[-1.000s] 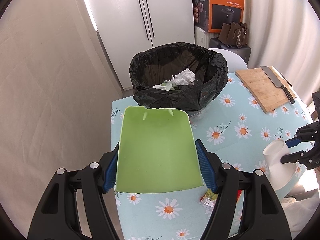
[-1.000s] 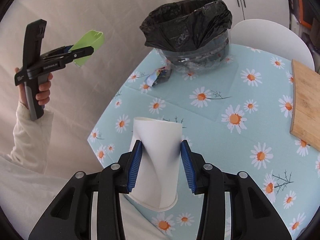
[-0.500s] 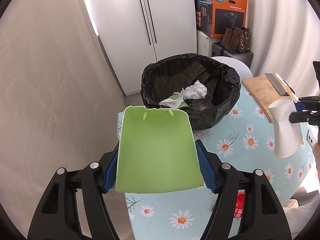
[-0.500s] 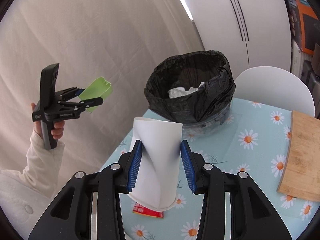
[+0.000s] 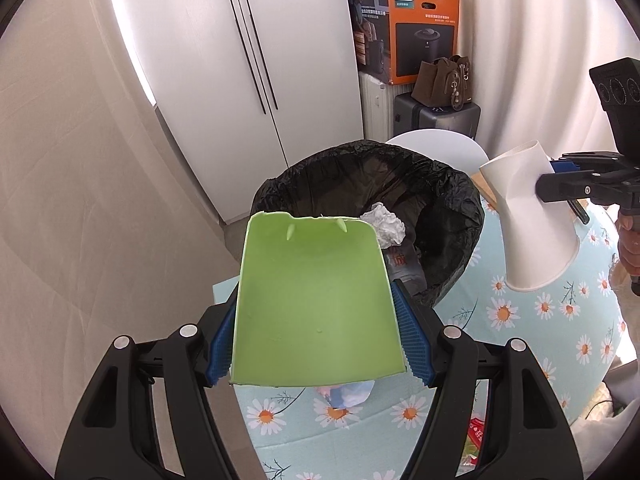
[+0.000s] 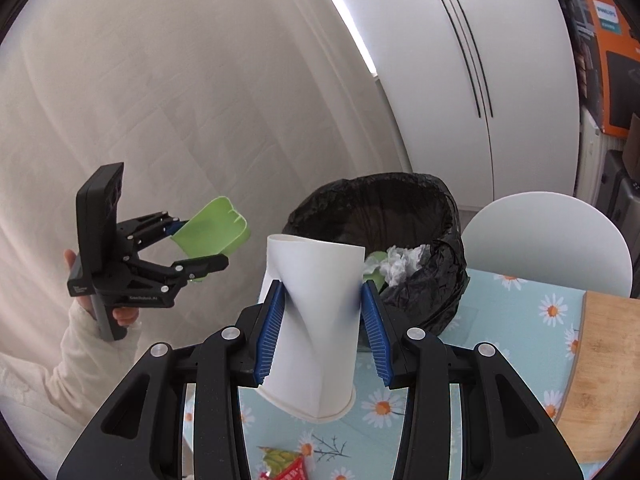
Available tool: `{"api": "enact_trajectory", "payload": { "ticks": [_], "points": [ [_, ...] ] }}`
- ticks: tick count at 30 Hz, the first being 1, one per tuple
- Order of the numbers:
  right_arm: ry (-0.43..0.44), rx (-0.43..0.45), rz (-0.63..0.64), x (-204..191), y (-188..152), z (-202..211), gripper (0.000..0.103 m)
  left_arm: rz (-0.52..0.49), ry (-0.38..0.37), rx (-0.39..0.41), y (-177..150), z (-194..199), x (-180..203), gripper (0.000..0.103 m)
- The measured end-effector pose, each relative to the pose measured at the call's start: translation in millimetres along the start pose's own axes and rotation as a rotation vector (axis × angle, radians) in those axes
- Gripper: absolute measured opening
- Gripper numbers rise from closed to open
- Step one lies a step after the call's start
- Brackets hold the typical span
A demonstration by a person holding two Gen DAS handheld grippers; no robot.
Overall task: Collect trash
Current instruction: 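Carry the paper cup and green scoop over the black bin, then open both grippers to drop the cup and scoop into the bin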
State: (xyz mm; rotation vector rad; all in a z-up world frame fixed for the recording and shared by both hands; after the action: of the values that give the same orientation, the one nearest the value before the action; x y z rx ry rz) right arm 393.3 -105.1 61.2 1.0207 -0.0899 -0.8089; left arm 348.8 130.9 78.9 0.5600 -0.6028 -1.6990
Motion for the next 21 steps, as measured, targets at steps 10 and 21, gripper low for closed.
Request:
{"api": "enact_trajectory", "payload": {
  "ticks": [10,21],
  "points": [
    [-0.040,0.005,0.016,28.9,36.2,-45.0,0.038,-0.035,-0.058,-0.025,31.5,-60.3,-2.8,0.070],
    [-0.186,0.024,0.000,43.5,34.9,-43.6,0.086,-0.058,-0.022,0.100,21.1,-35.9,-3.9,0.097]
  ]
}}
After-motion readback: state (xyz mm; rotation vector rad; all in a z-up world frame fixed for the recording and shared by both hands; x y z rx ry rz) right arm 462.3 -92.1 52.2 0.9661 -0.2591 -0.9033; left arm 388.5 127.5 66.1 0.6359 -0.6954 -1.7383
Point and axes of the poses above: each gripper's, at about its wrist camera, not at the fingertips, and z roughly against the way its jaws point, x to its right, y to its top, the point moved 1 cm from there along -z, roughly the way its jaws point, and after that the axes turned 11 degrees about z, right-handed, at the moved point
